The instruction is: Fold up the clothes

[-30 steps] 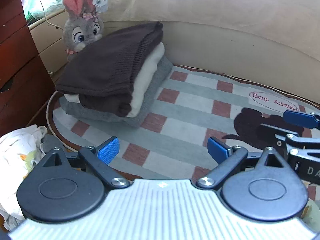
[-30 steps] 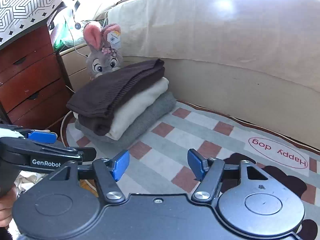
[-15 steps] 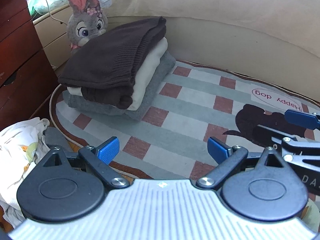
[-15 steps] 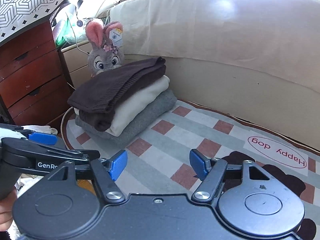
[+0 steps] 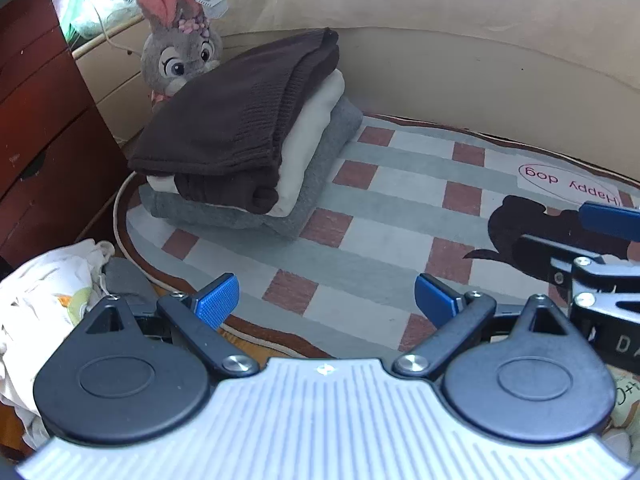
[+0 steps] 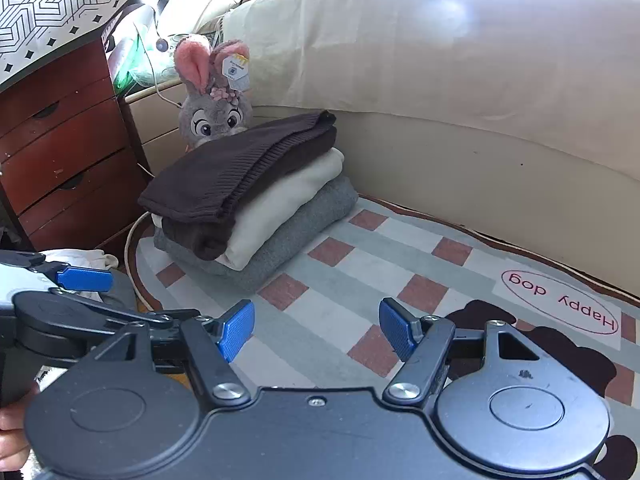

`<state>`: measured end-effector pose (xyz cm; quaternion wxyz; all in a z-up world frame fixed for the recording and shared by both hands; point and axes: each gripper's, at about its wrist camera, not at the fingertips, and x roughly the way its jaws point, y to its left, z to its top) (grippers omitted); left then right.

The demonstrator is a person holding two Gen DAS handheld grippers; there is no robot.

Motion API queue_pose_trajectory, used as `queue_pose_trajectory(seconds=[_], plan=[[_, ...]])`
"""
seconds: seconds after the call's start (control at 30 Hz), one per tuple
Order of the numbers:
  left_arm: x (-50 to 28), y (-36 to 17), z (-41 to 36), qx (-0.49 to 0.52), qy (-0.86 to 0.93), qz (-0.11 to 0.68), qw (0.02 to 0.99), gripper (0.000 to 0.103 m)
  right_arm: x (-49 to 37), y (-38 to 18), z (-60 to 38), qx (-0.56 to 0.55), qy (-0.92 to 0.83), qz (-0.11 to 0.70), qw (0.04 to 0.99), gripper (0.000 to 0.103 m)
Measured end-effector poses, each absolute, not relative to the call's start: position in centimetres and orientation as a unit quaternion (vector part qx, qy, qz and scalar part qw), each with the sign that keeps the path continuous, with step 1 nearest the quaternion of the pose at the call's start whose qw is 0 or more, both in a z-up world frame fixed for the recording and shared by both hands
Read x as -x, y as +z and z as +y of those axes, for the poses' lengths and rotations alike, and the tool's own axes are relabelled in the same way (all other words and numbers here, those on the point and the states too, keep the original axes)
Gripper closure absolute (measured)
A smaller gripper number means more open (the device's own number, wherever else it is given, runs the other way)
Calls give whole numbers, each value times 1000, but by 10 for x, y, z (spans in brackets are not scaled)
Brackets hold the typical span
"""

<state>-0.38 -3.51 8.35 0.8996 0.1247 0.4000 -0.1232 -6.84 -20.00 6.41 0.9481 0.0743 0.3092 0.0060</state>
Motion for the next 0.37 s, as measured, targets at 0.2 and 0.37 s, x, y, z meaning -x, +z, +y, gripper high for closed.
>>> queue_pose_trajectory(seconds=[0.2,0.37], plan=[[3,80,-33,-135,-107,402,899,5,68,62,-203,-83,8,315,945,29],[0,80,-32,-131,-110,407,898,5,66,60,-200,-81,14,320,944,29]])
